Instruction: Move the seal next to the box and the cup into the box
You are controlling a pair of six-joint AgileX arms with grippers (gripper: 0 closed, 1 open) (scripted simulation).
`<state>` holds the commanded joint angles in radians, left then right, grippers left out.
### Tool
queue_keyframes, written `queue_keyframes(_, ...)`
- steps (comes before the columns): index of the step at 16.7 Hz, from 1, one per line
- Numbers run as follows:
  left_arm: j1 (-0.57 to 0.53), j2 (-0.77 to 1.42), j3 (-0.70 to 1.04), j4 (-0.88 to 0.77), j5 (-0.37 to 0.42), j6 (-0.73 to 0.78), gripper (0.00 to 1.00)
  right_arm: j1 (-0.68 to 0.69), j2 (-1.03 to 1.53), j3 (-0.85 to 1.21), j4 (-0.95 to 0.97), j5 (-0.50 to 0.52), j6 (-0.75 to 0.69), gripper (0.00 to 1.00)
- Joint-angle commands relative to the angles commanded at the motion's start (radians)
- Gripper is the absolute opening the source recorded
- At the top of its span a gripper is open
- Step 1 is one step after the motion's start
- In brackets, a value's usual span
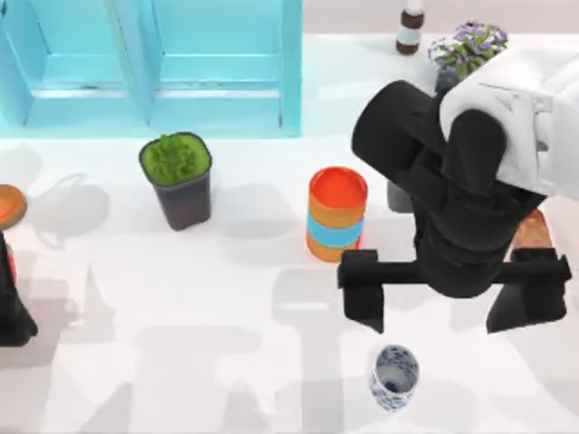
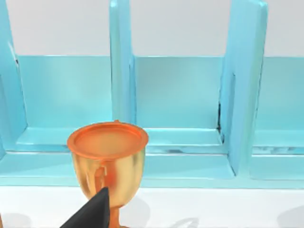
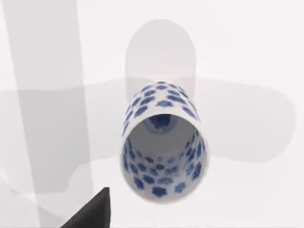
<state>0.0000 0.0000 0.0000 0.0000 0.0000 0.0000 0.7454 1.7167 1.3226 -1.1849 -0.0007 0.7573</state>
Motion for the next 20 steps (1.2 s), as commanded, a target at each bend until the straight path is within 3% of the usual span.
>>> queue_keyframes(8,0.000,0.000,0.000,0.000,0.000,0.000,1.00,0.046,-0.019,-0.055,0.041,0.000,0.047,1.00)
queue_keyframes(20,0.000,0.000,0.000,0.000,0.000,0.000,1.00,0.052,0.074,-0.264,0.346,0.001,0.053,1.00)
